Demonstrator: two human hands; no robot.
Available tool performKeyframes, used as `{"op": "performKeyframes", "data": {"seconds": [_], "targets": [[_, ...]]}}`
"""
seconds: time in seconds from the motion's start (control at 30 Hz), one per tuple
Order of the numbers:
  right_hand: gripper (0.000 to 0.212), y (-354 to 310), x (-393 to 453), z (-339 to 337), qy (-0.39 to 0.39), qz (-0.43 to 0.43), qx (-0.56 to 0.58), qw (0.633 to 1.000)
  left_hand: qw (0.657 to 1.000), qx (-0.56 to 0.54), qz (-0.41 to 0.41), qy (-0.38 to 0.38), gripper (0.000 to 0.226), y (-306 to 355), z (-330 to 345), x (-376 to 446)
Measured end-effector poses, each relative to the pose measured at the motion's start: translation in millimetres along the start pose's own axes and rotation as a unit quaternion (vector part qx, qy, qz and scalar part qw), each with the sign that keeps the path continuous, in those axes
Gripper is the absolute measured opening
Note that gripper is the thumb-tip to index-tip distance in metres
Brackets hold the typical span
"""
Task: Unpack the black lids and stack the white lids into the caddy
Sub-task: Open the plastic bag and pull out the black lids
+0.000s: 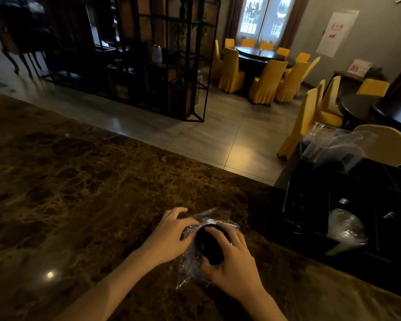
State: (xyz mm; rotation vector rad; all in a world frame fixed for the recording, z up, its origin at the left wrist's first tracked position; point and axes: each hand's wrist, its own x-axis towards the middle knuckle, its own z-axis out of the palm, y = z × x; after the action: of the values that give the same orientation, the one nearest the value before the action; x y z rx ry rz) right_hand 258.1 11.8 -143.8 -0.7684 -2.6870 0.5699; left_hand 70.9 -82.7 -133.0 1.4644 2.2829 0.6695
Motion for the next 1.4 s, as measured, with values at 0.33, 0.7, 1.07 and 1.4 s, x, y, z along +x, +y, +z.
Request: {"op": "performKeyframes", "data": {"seconds": [0.33, 0.7, 1.07, 1.4], "targets": [[0.067, 14, -20, 1, 0.044, -0.008, 0.069, 0.997, 0.993, -0.108, -0.026, -0.047, 0.042, 12, 5, -7], [0.068, 24, -40, 0, 0.074, 0.014, 0.211, 0.975, 0.996, -0.043, 0.055, 0.054, 0.048, 53, 12, -29], [0.057, 19, -53, -7, 0.163, 0.106, 0.181, 0.964, 0.981, -0.155, 0.053, 0.101, 0.044, 78, 22, -34], [0.058, 17, -61, -6, 0.184, 0.177, 0.133, 0.958, 0.949, -0.300, -0.029, 0.087, 0.038, 90, 35, -30]]}}
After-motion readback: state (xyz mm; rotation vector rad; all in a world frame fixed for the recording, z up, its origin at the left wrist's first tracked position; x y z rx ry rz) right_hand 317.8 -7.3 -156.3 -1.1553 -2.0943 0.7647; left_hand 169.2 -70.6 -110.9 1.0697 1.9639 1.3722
